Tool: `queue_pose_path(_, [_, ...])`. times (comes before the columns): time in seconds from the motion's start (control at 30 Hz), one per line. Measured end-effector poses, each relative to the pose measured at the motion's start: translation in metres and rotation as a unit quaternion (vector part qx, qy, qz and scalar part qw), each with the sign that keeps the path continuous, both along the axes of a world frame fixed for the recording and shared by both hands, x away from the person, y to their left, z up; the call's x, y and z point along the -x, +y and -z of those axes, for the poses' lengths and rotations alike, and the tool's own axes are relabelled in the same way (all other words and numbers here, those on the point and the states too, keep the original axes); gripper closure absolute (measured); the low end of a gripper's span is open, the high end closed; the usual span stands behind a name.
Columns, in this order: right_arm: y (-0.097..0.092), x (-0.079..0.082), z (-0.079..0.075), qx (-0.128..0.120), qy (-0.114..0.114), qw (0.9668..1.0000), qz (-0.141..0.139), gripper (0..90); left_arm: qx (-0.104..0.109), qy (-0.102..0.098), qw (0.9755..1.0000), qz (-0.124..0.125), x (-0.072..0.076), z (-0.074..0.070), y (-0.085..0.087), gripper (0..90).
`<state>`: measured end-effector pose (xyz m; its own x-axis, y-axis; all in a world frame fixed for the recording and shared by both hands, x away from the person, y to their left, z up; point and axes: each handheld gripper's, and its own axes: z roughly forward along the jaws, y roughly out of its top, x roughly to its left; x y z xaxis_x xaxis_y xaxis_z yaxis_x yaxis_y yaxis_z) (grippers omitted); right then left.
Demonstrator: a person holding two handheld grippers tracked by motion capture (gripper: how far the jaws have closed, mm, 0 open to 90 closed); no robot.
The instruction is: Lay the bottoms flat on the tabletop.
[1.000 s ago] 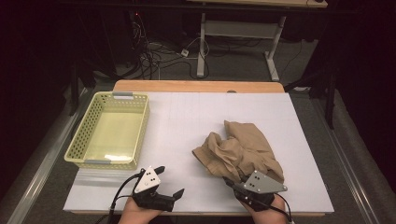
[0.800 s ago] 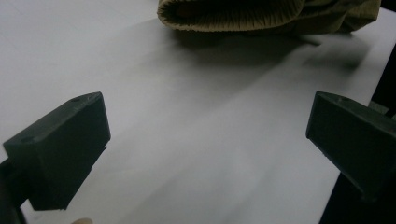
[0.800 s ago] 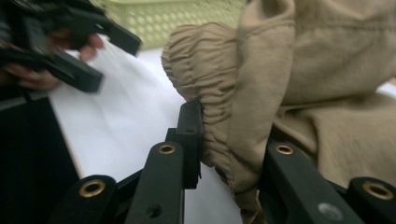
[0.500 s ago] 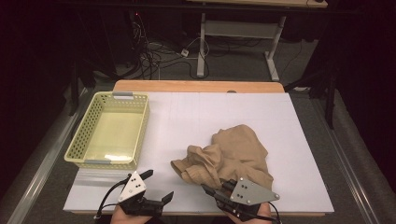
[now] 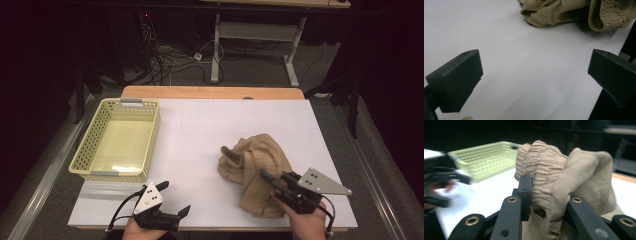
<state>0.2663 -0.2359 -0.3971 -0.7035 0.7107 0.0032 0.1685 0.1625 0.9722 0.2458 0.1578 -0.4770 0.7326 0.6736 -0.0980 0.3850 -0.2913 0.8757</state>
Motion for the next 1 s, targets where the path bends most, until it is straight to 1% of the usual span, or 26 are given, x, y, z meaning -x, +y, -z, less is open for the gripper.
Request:
queue_pose_path(0.07, [-0.021,-0.006,0.007,-0.008,0.016,0.9995,0.027,73.8,-0.002,0.001,1.0,0.006,-0.003,0.0,-0.005,0.0])
queue_pose_path(0.13, [-0.041,-0.012,0.015,-0.015,0.034,0.9978,0.054,68.6,-0.003,0.001,0.9999,0.014,-0.005,0.0,-0.011,0.0])
queue_pose_path(0.17, [-0.049,-0.014,0.019,-0.015,0.042,0.997,0.063,65.1,-0.003,0.002,0.9998,0.017,-0.007,0.001,-0.014,0.0])
queue_pose_path(0.2, [-0.057,-0.015,0.023,-0.01,0.051,0.996,0.072,62.0,-0.002,0.002,0.9998,0.022,-0.008,0.0,-0.017,0.0])
queue_pose_path(0.27, [-0.069,-0.017,0.031,-0.012,0.065,0.9938,0.089,55.2,0.007,0.009,0.9994,0.033,-0.01,0.0,-0.023,0.0])
queue_pose_path(0.33, [-0.077,-0.018,0.035,-0.014,0.076,0.9921,0.099,49.1,0.005,0.011,0.999,0.043,-0.012,-0.001,-0.032,0.0])
queue_pose_path(0.37, [-0.079,-0.017,0.036,-0.012,0.078,0.9915,0.104,47.0,-0.001,0.011,0.9989,0.045,-0.014,-0.001,-0.037,0.0])
queue_pose_path(0.47, [-0.081,-0.012,0.035,0.003,0.069,0.9908,0.117,42.0,-0.006,0.027,0.9984,0.049,-0.023,-0.002,-0.051,0.0])
queue_pose_path(0.5, [-0.081,-0.01,0.034,0.004,0.066,0.9908,0.118,41.6,-0.008,0.032,0.9982,0.05,-0.026,-0.003,-0.057,0.0])
queue_pose_path(0.57, [-0.082,-0.005,0.033,0.005,0.063,0.9911,0.117,41.0,-0.02,0.036,0.9977,0.053,-0.034,-0.004,-0.07,0.0])
queue_pose_path(0.63, [-0.083,0.0,0.033,0.01,0.059,0.991,0.12,40.9,-0.035,0.044,0.9967,0.059,-0.046,-0.005,-0.086,0.8])
queue_pose_path(0.7, [-0.083,0.004,0.034,0.012,0.058,0.9908,0.122,40.9,-0.048,0.051,0.9958,0.059,-0.06,-0.005,-0.105,3.2])
queue_pose_path(0.8, [-0.082,0.008,0.037,0.014,0.062,0.9909,0.118,41.0,-0.072,0.068,0.9935,0.056,-0.085,-0.002,-0.132,11.3])
queue_pose_path(0.83, [-0.081,0.01,0.038,0.016,0.062,0.9911,0.117,41.0,-0.084,0.074,0.9921,0.056,-0.092,-0.002,-0.141,13.9])
queue_pose_path(0.9, [-0.079,0.013,0.04,0.02,0.063,0.9915,0.112,41.0,-0.108,0.086,0.9884,0.064,-0.106,-0.001,-0.159,15.8])
queue_pose_path(0.97, [-0.076,0.017,0.042,0.025,0.066,0.992,0.105,41.0,-0.128,0.089,0.9857,0.063,-0.113,0.001,-0.172,26.3])
queue_pose_path(1.0, [-0.074,0.019,0.044,0.027,0.069,0.9921,0.101,41.0,-0.131,0.086,0.9859,0.06,-0.116,0.001,-0.176,29.4])
